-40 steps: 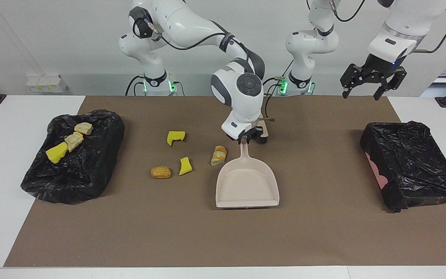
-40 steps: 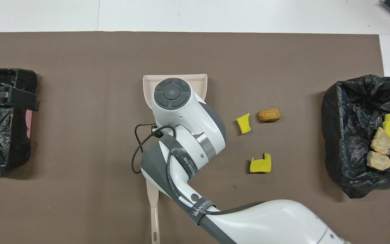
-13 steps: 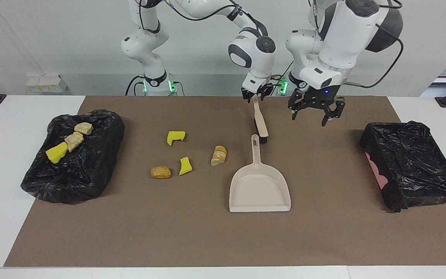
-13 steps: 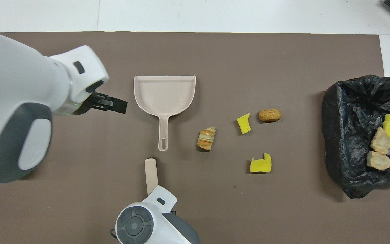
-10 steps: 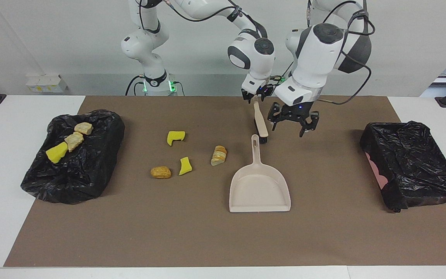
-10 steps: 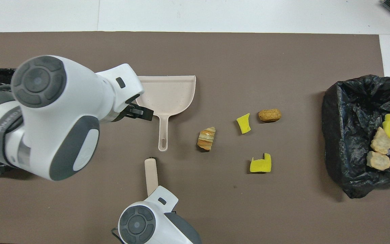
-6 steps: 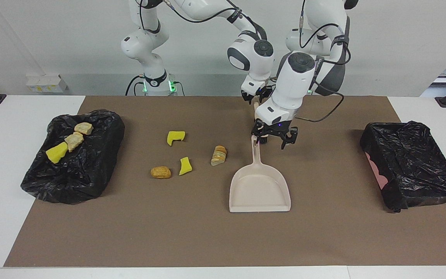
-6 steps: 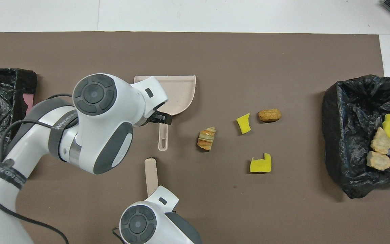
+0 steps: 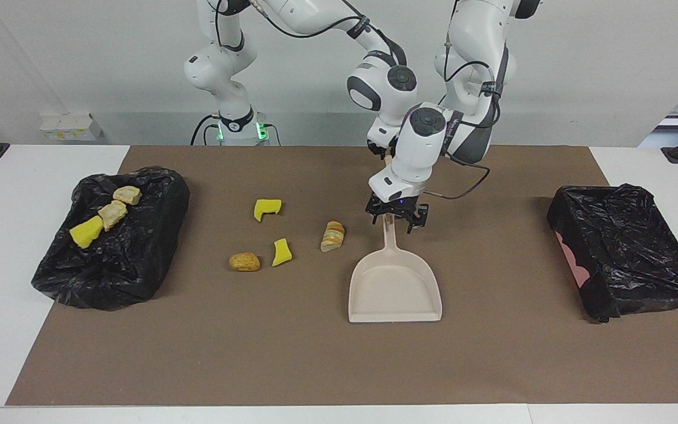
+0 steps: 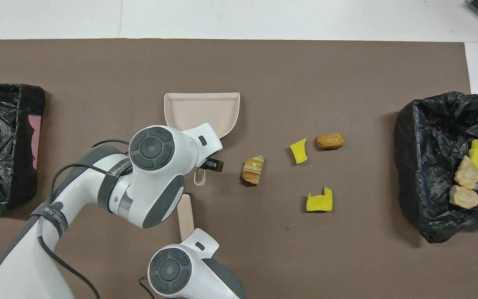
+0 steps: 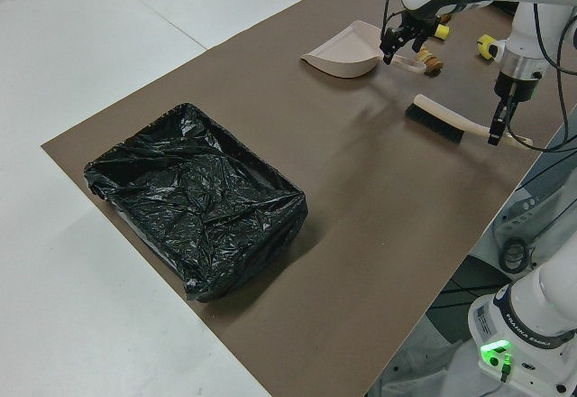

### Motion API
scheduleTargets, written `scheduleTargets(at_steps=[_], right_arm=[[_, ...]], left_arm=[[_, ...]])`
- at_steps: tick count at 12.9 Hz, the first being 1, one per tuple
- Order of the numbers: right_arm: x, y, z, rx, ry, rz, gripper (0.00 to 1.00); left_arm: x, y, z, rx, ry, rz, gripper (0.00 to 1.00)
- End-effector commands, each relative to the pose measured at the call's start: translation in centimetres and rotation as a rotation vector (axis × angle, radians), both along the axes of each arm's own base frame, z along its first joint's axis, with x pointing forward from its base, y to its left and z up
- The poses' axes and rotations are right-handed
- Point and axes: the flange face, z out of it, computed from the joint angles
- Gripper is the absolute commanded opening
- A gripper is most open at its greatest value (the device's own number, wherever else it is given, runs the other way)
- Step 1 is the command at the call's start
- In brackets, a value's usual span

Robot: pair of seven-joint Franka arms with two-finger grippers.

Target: Sweep and dump trash in bin

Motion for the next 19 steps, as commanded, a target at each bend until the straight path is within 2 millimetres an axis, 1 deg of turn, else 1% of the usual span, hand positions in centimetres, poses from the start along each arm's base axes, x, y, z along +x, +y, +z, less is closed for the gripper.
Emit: scheduleTargets(at_steps=[1,3,4,5,6,7,8,9,10,12,13,14,15,16,17,18,19], right_arm=[[1.9,-1.2,0.9,0.016,0.053,-0.089,0.0],[2.7,-2.9,2.7,-0.018,0.085,-0.1,0.0],[3.3,-4.4,3.1,-0.054,0.115,-0.115,0.0],[3.0,-5.3,3.6,-0.079,0.131,-0.115,0.0],[3.7,-6.5,4.1,-0.083,0.128,-0.133,0.0],[4.8,-8.2,5.0,-0.08,0.124,-0.159,0.0],[5.4,-9.5,5.7,-0.084,0.129,-0.168,0.0],[5.9,-10.6,6.4,-0.093,0.132,-0.169,0.0],[6.3,-11.8,6.8,-0.117,0.123,-0.163,0.0],[6.3,-13.5,6.8,-0.172,0.088,-0.146,0.0],[6.9,-14.5,7.1,-0.186,0.066,-0.155,0.0],[8.1,-15.9,7.7,-0.188,0.05,-0.181,0.0],[8.8,-17.0,8.2,-0.19,0.041,-0.2,0.0],[9.8,-18.9,8.5,-0.217,0.048,-0.225,0.0],[10.2,-20.1,8.4,-0.253,0.041,-0.226,0.0],[10.4,-21.4,7.9,-0.288,0.048,-0.235,0.0],[10.9,-23.5,7.3,-0.317,0.052,-0.257,0.0]], left_arm=[[-1.2,0.6,-0.5,0.011,-0.008,0.022,1.0],[-1.3,0.5,-0.4,0.001,-0.004,0.115,1.0],[-1.4,0.4,-0.5,-0.001,0.001,0.152,0.97],[-1.3,0.5,-0.5,-0.001,0.001,0.155,0.9],[-1.3,0.6,-0.5,-0.001,0.001,0.161,0.86],[-1.7,0.9,-0.9,0.005,0.011,0.166,0.8],[-1.7,1.2,-1.1,0.008,0.013,0.165,0.71],[-1.7,1.2,-1.1,0.008,0.011,0.154,0.65],[-1.6,1.3,-1.1,0.006,0.008,0.151,0.57],[-1.7,1.3,-1.2,0.009,0.009,0.131,0.23],[-1.4,1.5,-1.1,0.012,0.005,0.092,0.11],[-1.1,1.6,-1.0,0.013,-0.001,0.059,0.03],[-0.7,1.7,-0.7,0.011,-0.007,0.046,0.0],[-0.3,1.6,-0.3,0.008,-0.017,0.034,0.0],[0.3,1.8,0.4,0.002,-0.032,0.021,0.0],[0.9,2.4,1.5,0.001,-0.048,-0.004,0.0],[1.7,3.9,2.1,0.007,-0.06,-0.047,0.0]])
